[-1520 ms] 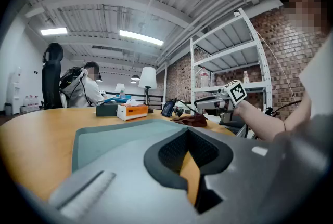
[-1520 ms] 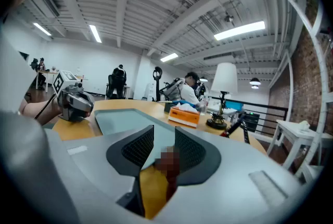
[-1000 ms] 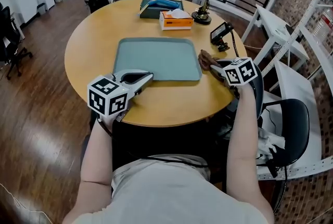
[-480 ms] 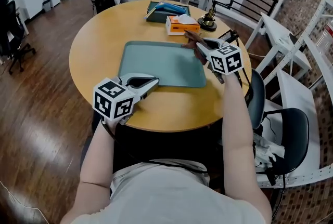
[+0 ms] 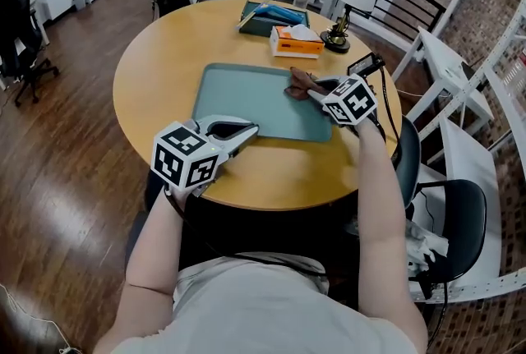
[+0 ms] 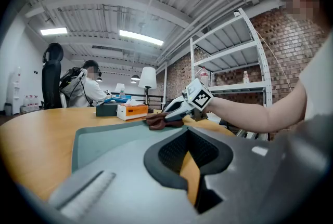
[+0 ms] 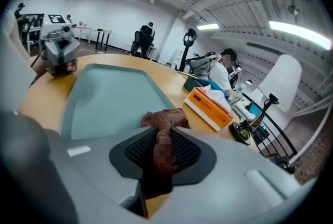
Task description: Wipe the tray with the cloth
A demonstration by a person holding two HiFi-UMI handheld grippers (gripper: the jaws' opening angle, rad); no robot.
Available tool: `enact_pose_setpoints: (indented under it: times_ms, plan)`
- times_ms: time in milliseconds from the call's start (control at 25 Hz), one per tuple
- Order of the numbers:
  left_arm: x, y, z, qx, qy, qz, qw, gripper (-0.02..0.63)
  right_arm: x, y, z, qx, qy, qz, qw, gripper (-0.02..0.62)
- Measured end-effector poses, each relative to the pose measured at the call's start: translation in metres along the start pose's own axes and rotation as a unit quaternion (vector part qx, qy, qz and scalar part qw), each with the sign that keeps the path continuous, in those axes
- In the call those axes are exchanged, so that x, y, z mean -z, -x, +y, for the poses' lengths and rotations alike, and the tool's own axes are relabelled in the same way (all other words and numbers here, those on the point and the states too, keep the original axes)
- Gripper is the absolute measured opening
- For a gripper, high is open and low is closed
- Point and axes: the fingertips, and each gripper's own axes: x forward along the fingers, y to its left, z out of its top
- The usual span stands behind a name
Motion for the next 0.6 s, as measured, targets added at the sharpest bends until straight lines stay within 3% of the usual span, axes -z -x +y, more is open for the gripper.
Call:
enact_pose_setpoints:
  times_ms: [280, 600]
  plan:
    - [0.002, -0.002, 0.001, 0.0, 0.001, 0.001, 1.0, 0.0, 0.012, 0.053, 0.072, -0.072, 0.039, -0.008, 0.997, 0.077]
    - [0.003, -0.002, 0.0, 0.0, 0.001, 0.002, 1.0, 0.0, -0.002, 0.058, 0.099, -0.109, 0.072, -0.031, 0.991, 0.077]
